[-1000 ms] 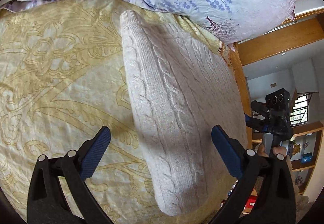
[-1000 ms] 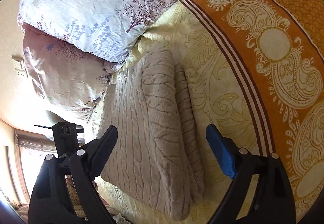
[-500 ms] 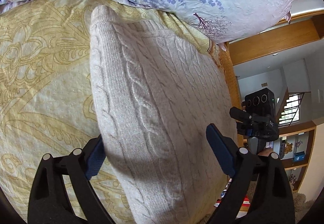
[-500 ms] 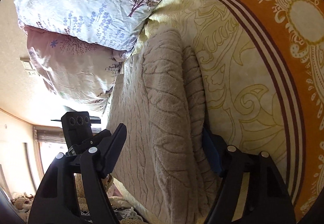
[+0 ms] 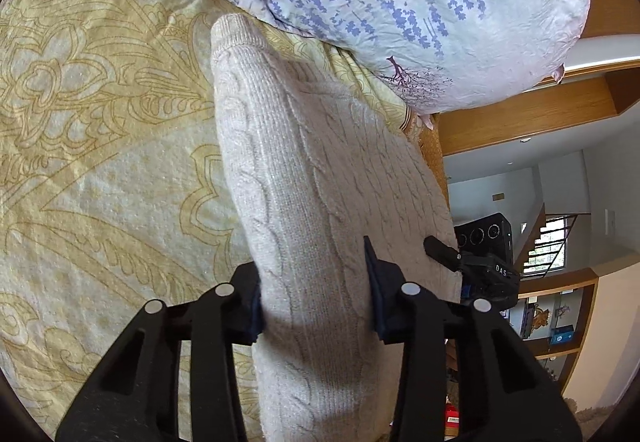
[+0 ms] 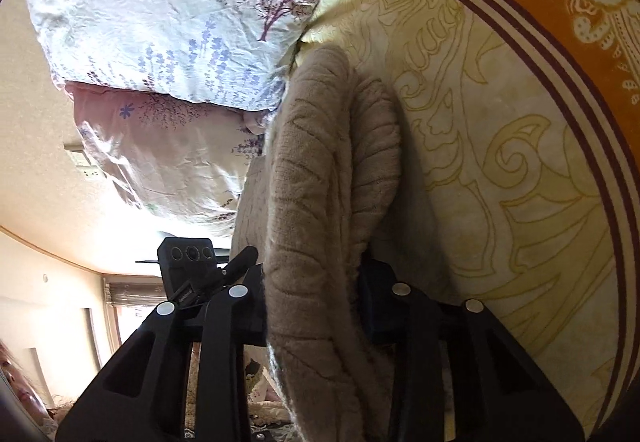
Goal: Fold small clothes
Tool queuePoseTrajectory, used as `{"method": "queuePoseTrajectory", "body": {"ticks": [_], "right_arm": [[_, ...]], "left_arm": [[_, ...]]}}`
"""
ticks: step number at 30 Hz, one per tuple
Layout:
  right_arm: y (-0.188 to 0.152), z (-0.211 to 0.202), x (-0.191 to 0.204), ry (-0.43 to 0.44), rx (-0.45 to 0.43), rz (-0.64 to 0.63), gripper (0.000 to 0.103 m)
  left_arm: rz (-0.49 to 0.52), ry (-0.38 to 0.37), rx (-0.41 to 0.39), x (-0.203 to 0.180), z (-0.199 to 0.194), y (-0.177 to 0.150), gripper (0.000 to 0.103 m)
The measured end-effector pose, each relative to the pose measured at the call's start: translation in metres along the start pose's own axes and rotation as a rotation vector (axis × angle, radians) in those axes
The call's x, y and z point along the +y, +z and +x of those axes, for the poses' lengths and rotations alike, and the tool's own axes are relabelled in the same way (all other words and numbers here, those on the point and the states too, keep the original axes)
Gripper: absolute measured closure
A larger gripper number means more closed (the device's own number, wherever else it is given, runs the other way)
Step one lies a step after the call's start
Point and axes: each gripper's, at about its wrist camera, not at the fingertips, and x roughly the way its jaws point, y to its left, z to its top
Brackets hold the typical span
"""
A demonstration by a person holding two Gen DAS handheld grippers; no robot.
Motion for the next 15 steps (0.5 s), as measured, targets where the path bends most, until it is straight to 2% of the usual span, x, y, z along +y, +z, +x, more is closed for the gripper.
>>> {"method": "queuePoseTrajectory", "body": {"ticks": [4, 9, 13, 15], "right_arm": [[-0.007, 0.009, 0.023, 0.061, -0.002, -0.033, 0.071], [-0.016, 0.047, 0.060, 0.094, 0.059, -0.115, 0.072], [-0.019, 0.094, 0.083, 0.065, 0.102, -0.204, 0.072], [-0.019, 0.117, 0.092, 0.018, 0.104, -0.249, 0.072]], "left_arm": [[0.014, -0.043, -0.023, 0.001, -0.022, -0.002, 0.069], [0.009, -0.044, -0.096, 0.015, -0.077, -0.008, 0.069], [0.009, 0.029, -0.152, 0.036, -0.117, -0.015, 0.069], [-0.003, 0.081, -0.164, 0.049, -0.126, -0.017, 0.069]]}}
